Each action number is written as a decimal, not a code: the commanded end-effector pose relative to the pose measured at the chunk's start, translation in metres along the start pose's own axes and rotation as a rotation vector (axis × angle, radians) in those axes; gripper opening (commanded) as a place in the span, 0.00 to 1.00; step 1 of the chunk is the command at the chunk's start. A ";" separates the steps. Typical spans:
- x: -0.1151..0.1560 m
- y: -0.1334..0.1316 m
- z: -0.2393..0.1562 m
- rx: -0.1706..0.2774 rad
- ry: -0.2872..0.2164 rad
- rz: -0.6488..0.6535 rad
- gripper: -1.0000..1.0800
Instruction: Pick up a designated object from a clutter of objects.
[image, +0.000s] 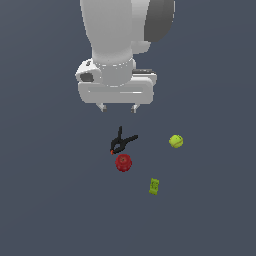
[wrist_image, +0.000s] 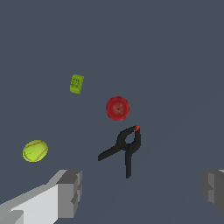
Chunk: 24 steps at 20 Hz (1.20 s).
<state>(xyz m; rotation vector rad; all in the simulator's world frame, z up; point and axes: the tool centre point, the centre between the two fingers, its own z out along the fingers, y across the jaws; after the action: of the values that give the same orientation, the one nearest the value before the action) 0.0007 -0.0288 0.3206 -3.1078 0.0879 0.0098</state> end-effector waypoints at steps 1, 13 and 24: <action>0.000 0.000 0.000 0.000 0.000 0.000 0.96; -0.007 -0.002 -0.006 -0.029 -0.015 -0.047 0.96; 0.001 -0.043 0.035 -0.050 -0.015 -0.156 0.96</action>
<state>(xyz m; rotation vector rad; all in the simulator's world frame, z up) 0.0023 0.0056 0.2961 -3.1516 -0.1169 0.0310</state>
